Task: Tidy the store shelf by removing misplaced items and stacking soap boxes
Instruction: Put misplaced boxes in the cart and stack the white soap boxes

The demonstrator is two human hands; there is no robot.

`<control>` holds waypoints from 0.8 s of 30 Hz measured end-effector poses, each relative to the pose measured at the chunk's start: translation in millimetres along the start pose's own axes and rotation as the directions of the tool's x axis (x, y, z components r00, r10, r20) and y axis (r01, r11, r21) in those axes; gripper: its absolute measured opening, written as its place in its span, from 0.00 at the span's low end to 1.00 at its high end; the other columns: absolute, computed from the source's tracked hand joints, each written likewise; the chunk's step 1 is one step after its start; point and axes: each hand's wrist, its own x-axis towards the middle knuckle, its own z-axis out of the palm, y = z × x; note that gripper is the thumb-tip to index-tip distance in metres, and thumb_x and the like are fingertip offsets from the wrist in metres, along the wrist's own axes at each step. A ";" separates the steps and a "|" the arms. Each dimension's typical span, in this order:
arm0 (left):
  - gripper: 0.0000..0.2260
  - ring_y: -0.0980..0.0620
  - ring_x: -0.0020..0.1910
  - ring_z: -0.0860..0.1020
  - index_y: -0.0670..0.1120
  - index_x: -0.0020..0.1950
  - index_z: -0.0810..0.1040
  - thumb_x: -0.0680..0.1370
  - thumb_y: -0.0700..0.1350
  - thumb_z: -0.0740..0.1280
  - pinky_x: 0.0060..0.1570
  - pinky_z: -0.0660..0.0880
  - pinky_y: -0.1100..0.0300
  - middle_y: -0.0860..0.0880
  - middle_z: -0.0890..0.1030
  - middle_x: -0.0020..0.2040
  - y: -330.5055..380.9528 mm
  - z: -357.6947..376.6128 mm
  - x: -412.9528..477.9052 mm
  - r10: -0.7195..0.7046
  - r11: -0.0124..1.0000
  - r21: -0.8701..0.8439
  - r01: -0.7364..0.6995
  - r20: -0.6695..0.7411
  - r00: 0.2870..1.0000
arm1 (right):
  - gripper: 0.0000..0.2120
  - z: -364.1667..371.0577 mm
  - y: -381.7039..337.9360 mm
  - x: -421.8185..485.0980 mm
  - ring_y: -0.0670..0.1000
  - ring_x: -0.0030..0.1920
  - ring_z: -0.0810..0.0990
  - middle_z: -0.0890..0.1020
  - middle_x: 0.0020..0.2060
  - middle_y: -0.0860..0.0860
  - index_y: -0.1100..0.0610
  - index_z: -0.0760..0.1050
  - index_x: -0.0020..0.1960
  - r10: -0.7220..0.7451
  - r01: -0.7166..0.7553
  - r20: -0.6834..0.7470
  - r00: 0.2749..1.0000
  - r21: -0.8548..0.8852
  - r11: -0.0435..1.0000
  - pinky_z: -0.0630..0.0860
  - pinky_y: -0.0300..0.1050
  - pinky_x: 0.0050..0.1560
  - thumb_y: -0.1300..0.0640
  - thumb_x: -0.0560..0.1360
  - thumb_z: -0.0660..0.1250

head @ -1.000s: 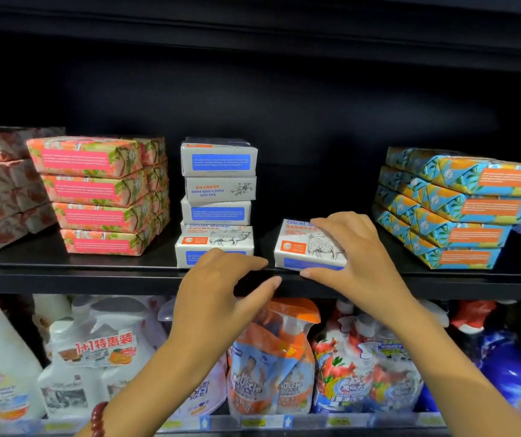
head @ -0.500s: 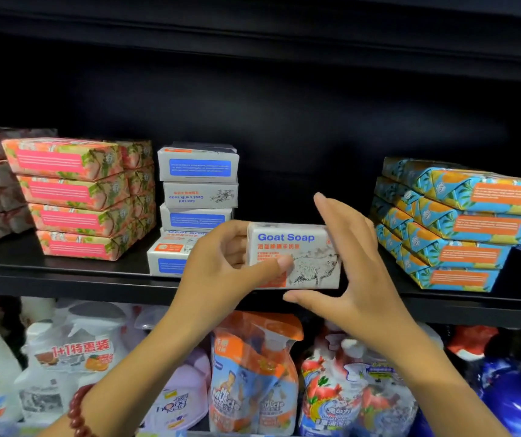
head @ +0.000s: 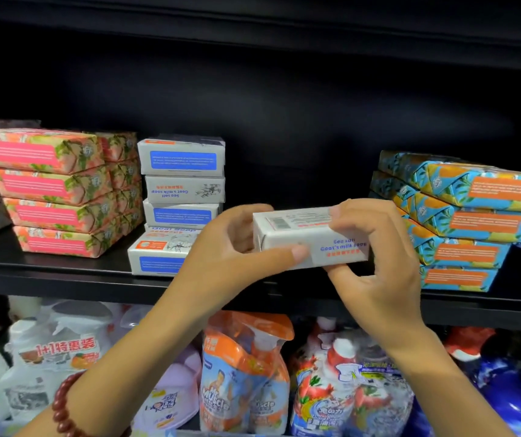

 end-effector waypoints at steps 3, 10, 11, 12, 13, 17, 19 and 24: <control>0.28 0.55 0.49 0.83 0.45 0.54 0.78 0.57 0.49 0.78 0.45 0.78 0.65 0.52 0.85 0.49 5.5 -5.5 3.8 0.071 0.997 0.032 -0.072 0.042 0.997 | 0.23 1.6 -1.0 4.1 0.41 0.61 0.69 0.72 0.56 0.52 0.59 0.69 0.53 -0.017 0.019 0.049 0.999 -0.022 1.000 0.69 0.31 0.56 0.72 0.62 0.71; 0.28 0.46 0.60 0.77 0.47 0.59 0.74 0.61 0.40 0.77 0.55 0.75 0.58 0.49 0.78 0.57 -5.1 -15.0 10.5 0.316 0.934 0.133 -0.330 0.114 0.942 | 0.43 -11.7 -5.2 15.0 0.34 0.63 0.70 0.69 0.65 0.35 0.38 0.59 0.69 0.444 -0.562 0.427 0.788 0.203 0.802 0.70 0.31 0.59 0.39 0.60 0.77; 0.27 0.46 0.61 0.76 0.47 0.59 0.73 0.62 0.39 0.77 0.55 0.75 0.57 0.49 0.77 0.58 -5.6 -14.9 10.8 0.332 0.927 0.138 -0.349 0.132 0.934 | 0.40 -11.8 -3.6 18.0 0.36 0.60 0.74 0.72 0.62 0.37 0.39 0.62 0.68 0.462 -0.586 0.435 0.773 0.209 0.783 0.73 0.35 0.58 0.40 0.61 0.77; 0.27 0.46 0.62 0.75 0.46 0.60 0.73 0.63 0.38 0.76 0.56 0.76 0.56 0.49 0.76 0.59 -6.6 -15.2 10.9 0.350 0.917 0.150 -0.370 0.140 0.926 | 0.36 -11.3 -2.6 21.4 0.38 0.57 0.76 0.75 0.59 0.39 0.40 0.66 0.65 0.461 -0.576 0.427 0.778 0.191 0.795 0.76 0.38 0.56 0.42 0.61 0.77; 0.26 0.46 0.63 0.74 0.46 0.60 0.73 0.64 0.38 0.75 0.56 0.76 0.55 0.49 0.75 0.61 -7.6 -15.6 11.0 0.369 0.904 0.170 -0.391 0.147 0.918 | 0.32 -10.3 -2.7 24.9 0.41 0.55 0.78 0.77 0.55 0.41 0.42 0.70 0.62 0.445 -0.540 0.403 0.800 0.159 0.826 0.78 0.40 0.52 0.44 0.61 0.77; 0.34 0.48 0.67 0.71 0.53 0.67 0.69 0.64 0.44 0.77 0.61 0.73 0.54 0.51 0.72 0.66 -8.9 -21.7 10.3 0.315 0.922 0.183 -0.342 0.161 0.935 | 0.21 -5.1 -10.7 26.2 0.46 0.52 0.78 0.77 0.49 0.43 0.50 0.75 0.53 0.354 -0.389 0.216 0.910 0.143 0.910 0.75 0.35 0.45 0.55 0.62 0.76; 0.37 0.53 0.64 0.74 0.55 0.67 0.68 0.61 0.50 0.78 0.62 0.73 0.56 0.53 0.75 0.64 -4.1 -23.4 9.0 0.218 0.966 0.118 -0.230 0.105 0.970 | 0.19 -0.2 -16.5 23.0 0.45 0.49 0.77 0.76 0.47 0.45 0.53 0.74 0.50 0.274 -0.285 0.110 0.955 0.097 0.954 0.73 0.32 0.45 0.60 0.63 0.77; 0.30 0.56 0.51 0.82 0.48 0.58 0.76 0.58 0.52 0.77 0.51 0.77 0.62 0.53 0.83 0.51 3.1 -25.6 11.9 0.142 0.981 0.119 -0.153 0.098 0.985 | 0.19 13.4 -16.5 14.8 0.45 0.53 0.75 0.75 0.50 0.52 0.57 0.69 0.50 0.140 -0.144 0.052 0.989 0.068 0.987 0.72 0.32 0.49 0.69 0.64 0.73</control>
